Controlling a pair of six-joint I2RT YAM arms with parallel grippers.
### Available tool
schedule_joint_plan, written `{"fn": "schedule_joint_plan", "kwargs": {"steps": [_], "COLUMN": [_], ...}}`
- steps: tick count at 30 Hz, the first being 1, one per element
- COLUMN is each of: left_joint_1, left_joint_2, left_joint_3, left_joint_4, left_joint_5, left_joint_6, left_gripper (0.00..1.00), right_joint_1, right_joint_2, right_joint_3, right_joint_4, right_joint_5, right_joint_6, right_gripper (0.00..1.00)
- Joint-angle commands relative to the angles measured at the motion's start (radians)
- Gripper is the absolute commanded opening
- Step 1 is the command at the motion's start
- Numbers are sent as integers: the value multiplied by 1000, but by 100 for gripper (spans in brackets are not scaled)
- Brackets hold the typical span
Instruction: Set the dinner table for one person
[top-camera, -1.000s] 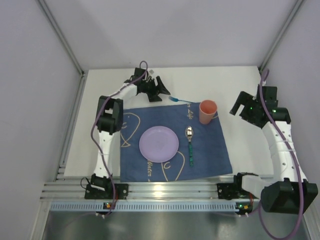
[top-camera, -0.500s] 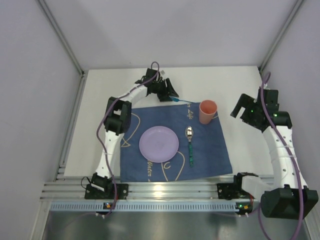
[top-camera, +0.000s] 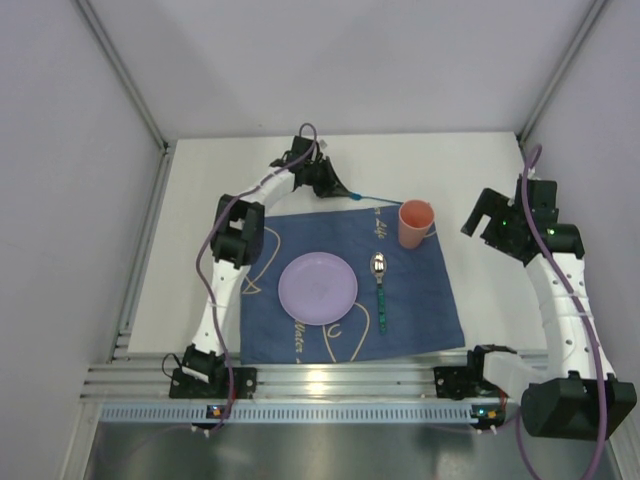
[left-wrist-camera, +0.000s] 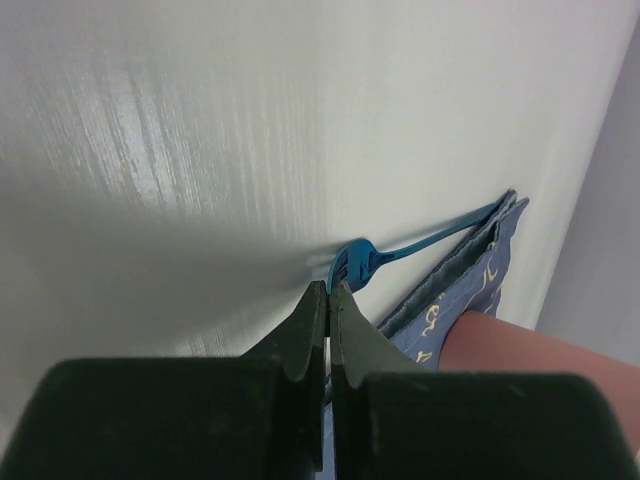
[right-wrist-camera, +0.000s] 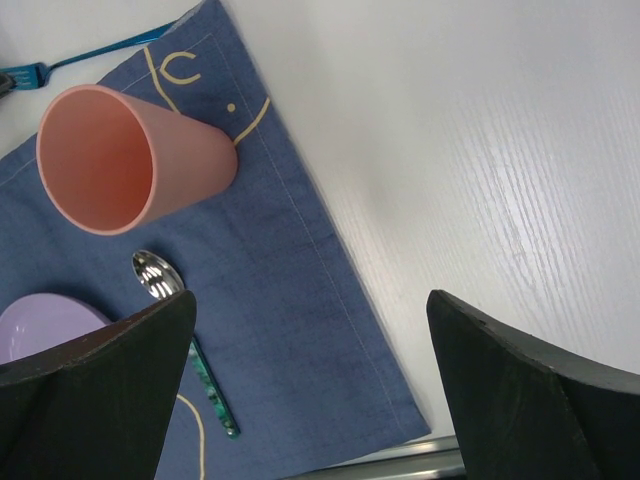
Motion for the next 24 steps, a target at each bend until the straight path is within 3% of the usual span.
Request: {"fn": "schedule_joint_plan", "kwargs": {"steps": [1,6,10,17,23,24], "left_joint_1": [19,65,100,128,154,157], "left_joint_2": [70,-34,-172,-448,-703,-753], "left_joint_3": [29,66,90,-25,-299,-362], "left_joint_4": [-59,-45,-148,-292,-318,-327], "left_joint_5": [-78,-59,-171,-249,-124,-58], "left_joint_6": [8,42,172,381,565,603], "left_gripper": [0,0,0,0,0,0], "right_joint_1": [-17,-17,-17,-16,63,126], "right_joint_2": [-32,-34,-38,-25,58,87], "right_joint_3": [-7,-2,-1,27,132,152], "right_joint_4": [-11,-8,9,72,214,245], "right_joint_5": [2,2,-27,-104,-458,-501], "right_joint_6": [-8,1,13,-3,-48,-56], "right_gripper": [100,100,100,100,100,100]}}
